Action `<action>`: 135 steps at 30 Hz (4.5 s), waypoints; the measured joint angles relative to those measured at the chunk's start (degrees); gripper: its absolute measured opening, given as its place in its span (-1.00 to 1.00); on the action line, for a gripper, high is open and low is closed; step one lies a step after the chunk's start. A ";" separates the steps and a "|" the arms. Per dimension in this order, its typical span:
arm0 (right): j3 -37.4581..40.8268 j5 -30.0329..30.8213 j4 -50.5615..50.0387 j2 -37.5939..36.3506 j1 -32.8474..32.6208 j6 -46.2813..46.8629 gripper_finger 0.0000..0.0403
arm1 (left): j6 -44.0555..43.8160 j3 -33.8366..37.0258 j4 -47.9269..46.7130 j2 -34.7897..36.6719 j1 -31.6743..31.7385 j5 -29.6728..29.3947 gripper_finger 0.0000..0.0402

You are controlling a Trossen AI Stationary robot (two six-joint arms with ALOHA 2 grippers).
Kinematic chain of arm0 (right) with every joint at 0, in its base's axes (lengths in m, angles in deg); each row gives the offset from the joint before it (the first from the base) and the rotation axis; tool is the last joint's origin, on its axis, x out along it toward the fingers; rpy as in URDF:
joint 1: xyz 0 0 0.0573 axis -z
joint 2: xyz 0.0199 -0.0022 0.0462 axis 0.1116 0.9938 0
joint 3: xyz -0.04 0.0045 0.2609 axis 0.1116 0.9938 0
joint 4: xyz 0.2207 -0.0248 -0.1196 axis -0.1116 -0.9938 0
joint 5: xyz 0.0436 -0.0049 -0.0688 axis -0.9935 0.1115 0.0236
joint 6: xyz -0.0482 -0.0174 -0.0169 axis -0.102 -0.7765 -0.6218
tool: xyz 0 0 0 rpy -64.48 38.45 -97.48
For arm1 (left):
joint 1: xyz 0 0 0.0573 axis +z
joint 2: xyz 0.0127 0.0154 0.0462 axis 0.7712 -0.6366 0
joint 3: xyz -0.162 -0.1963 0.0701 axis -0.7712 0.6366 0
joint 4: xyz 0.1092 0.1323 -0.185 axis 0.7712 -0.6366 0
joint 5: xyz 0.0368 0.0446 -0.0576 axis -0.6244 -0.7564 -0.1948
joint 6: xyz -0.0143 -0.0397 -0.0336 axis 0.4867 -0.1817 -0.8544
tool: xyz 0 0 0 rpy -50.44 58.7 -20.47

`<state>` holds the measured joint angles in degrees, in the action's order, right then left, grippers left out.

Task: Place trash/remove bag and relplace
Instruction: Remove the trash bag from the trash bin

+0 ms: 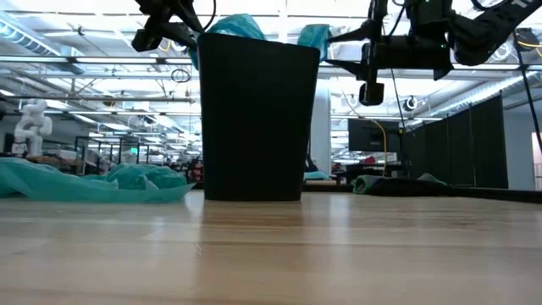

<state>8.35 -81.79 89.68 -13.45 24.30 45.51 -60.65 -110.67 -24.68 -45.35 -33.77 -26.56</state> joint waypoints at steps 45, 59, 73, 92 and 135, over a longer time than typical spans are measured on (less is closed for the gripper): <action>0.02 3.78 -14.57 -8.00 -2.65 -52.96 -0.51 | -0.08 0.00 -0.48 0.00 0.00 1.66 -0.43; 0.02 14.01 -13.91 -7.86 -5.61 -78.19 -0.12 | -0.01 -0.02 -0.48 0.00 0.00 3.34 -0.43; 0.02 32.95 -10.53 -7.34 -13.89 -94.53 -0.10 | 0.05 -0.02 -0.52 0.00 0.00 3.34 -0.43; -9.33 35.25 -21.58 -0.15 -15.09 -94.50 -0.51 | 0.05 -0.04 -0.52 0.00 0.00 3.34 -0.43; -48.21 37.77 -48.84 -0.29 -18.22 -84.41 -1.00 | 5.07 -0.09 2.18 -3.96 -0.07 4.00 -0.43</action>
<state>-39.85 -44.03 40.84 -13.74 6.09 -38.90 -55.59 -110.75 -22.51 -49.32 -33.84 -22.56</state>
